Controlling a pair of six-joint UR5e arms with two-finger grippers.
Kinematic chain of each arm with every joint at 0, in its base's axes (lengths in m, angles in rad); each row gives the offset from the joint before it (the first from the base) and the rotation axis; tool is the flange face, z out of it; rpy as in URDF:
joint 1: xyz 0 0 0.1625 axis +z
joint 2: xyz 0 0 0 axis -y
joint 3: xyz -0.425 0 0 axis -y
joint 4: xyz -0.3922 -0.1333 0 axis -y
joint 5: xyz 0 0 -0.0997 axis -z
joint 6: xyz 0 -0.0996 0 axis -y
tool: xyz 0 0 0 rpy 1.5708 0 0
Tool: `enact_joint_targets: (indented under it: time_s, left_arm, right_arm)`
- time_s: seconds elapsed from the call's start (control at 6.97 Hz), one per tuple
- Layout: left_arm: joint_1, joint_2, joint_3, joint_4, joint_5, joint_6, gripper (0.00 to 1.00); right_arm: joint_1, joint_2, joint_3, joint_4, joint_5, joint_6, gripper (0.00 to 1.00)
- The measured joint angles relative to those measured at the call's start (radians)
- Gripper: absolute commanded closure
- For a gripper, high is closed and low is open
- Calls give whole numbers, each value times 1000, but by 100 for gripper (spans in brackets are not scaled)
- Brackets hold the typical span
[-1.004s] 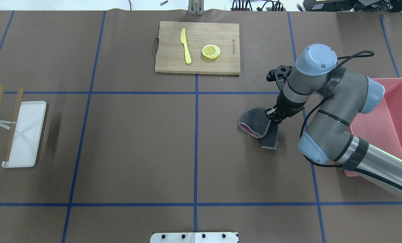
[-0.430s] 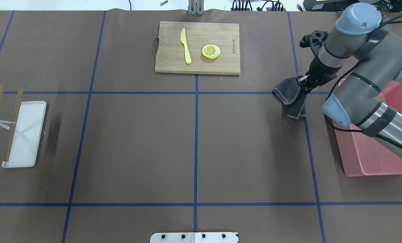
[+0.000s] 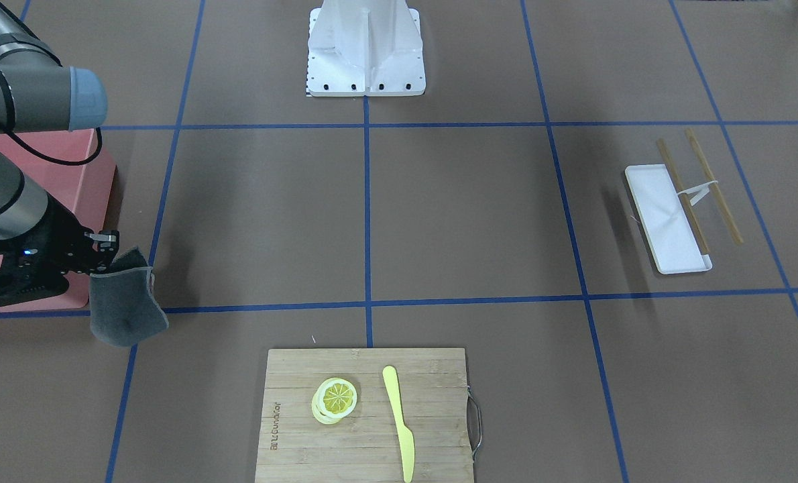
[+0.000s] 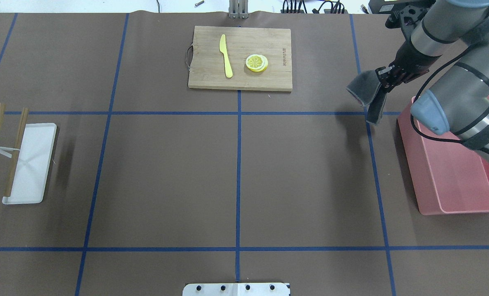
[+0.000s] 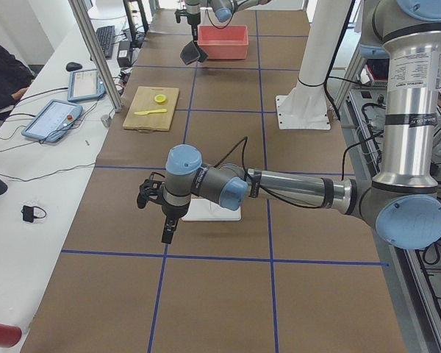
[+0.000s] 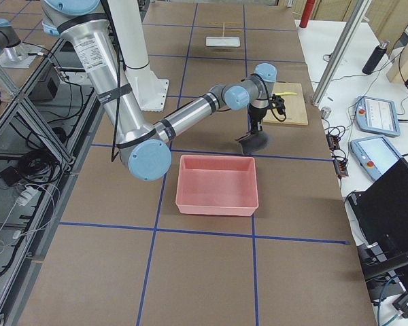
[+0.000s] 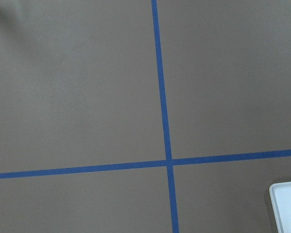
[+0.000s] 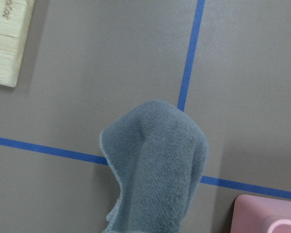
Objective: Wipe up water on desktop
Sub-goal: 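Lift the towel and carry it over the pink bin with the right gripper, then open the right gripper to drop the towel into the pink bin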
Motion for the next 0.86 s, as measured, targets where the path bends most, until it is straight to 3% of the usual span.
enact_joint_targets:
  time_s: [0.43,0.86]
  left_arm:
    - [-1,4,1,-1,-16,0,2]
    - [-3,11,-1,-2,-64,0,1]
  right_arm:
    - [116,-27,143,-57,109,0,100]
    - [192,-209,210,-109,119,-108,100]
